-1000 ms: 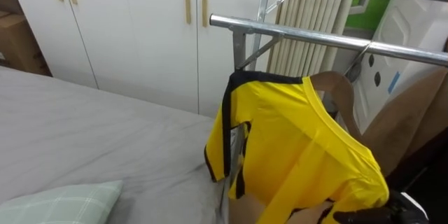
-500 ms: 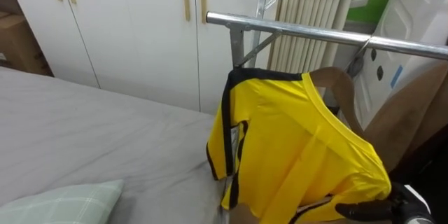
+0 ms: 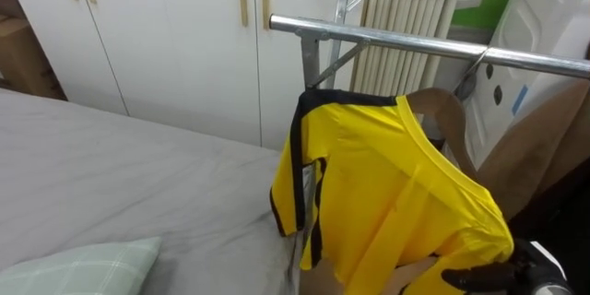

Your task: Hang clothes

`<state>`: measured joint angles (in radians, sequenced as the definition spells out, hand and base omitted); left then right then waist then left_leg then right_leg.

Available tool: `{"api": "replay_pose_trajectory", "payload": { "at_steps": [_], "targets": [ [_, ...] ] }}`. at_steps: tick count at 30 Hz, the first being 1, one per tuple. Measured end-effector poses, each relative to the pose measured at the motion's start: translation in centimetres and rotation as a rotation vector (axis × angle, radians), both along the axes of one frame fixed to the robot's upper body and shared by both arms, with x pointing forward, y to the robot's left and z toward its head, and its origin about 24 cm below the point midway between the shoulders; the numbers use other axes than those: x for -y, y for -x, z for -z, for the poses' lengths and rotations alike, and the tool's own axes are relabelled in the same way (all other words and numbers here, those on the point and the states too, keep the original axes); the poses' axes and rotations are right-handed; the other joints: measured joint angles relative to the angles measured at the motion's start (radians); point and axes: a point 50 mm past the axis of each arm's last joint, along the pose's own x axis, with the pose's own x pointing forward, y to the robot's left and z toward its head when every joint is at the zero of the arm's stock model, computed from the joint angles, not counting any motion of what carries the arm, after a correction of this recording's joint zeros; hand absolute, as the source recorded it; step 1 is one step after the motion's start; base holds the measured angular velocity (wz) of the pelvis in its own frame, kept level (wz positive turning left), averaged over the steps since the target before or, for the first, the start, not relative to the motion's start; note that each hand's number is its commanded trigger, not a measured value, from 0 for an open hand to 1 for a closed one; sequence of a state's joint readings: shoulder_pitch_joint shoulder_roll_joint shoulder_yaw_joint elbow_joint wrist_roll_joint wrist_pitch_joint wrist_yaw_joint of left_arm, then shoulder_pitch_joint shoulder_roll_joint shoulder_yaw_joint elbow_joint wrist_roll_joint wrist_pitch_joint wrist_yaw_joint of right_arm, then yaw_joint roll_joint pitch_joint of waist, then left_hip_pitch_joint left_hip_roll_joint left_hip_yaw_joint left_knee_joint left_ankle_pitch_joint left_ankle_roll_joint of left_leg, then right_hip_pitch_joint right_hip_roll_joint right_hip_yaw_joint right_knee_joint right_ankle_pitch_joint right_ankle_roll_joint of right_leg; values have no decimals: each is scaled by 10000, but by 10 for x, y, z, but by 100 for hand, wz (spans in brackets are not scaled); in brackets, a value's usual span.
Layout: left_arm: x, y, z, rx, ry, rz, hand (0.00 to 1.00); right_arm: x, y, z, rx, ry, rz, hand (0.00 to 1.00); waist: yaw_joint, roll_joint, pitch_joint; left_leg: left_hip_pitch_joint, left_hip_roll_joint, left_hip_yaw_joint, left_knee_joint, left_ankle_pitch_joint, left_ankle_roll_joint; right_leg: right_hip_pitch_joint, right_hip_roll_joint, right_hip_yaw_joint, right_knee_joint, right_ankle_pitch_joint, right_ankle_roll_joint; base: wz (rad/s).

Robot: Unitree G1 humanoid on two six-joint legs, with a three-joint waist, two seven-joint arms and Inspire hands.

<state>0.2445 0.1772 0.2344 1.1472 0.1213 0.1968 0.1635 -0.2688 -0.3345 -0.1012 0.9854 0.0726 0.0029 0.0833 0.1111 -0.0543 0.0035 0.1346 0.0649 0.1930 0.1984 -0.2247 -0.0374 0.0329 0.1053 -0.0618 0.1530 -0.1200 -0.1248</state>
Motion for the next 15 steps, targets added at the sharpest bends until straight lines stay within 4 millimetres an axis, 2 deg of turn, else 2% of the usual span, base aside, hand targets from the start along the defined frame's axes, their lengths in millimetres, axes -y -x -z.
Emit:
{"api": "replay_pose_trajectory", "payload": {
  "at_steps": [15],
  "targets": [
    [-3,0,-1,16,100,61,0,-1,-9,-10,491,266,134,0,1,-179,74,37,-4,-2,2,0,0,3,0,-7,68,-5,1,0]
  ]
}}
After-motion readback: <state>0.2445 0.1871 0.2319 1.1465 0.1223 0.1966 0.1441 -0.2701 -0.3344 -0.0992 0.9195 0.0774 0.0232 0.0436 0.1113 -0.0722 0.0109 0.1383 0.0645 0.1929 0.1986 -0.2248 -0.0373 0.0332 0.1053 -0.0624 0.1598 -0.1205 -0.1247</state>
